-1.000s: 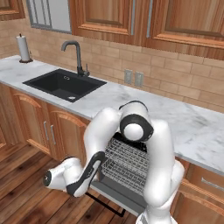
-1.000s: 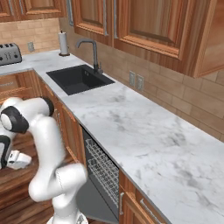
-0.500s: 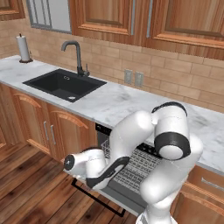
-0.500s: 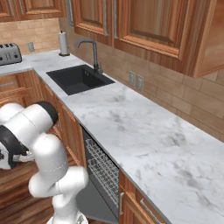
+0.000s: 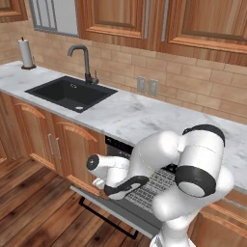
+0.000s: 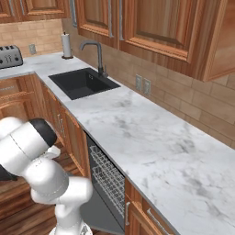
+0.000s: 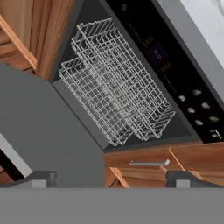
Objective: Open the dishwasher door and pull out the top rack.
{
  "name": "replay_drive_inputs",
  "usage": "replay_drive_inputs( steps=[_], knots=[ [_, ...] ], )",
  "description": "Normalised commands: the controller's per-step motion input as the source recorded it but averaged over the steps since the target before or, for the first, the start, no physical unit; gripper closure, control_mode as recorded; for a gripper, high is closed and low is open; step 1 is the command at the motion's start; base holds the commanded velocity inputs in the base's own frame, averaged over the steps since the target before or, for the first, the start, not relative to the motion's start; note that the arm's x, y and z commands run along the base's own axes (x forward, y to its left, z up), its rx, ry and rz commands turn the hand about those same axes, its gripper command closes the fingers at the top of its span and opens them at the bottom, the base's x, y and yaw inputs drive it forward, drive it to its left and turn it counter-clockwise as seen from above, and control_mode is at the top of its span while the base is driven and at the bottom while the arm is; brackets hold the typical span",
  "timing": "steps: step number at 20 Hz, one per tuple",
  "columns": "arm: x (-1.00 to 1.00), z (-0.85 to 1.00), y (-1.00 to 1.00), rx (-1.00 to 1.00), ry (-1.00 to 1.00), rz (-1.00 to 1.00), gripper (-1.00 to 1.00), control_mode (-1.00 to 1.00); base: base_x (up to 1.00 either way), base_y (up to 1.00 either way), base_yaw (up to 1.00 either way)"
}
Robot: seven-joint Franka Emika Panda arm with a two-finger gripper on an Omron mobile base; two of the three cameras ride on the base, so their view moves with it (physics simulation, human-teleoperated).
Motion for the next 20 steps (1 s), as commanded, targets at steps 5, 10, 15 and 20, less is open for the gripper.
replay_drive_inputs(
  steps=[5,10,15,20],
  knots=[
    [0.42,0.0,-0.14,-0.14,0.0,0.01,-1.0,-1.0,0.0,0.0,0.0],
    [0.42,-0.01,-0.03,-0.18,0.0,0.0,-1.0,-1.0,0.0,0.0,0.0],
    [0.33,-0.11,-0.02,-0.16,0.03,0.01,-1.0,-1.0,0.0,0.0,0.0],
    [0.23,-0.21,0.0,-0.13,0.05,0.01,-1.0,-1.0,0.0,0.0,0.0]
  ],
)
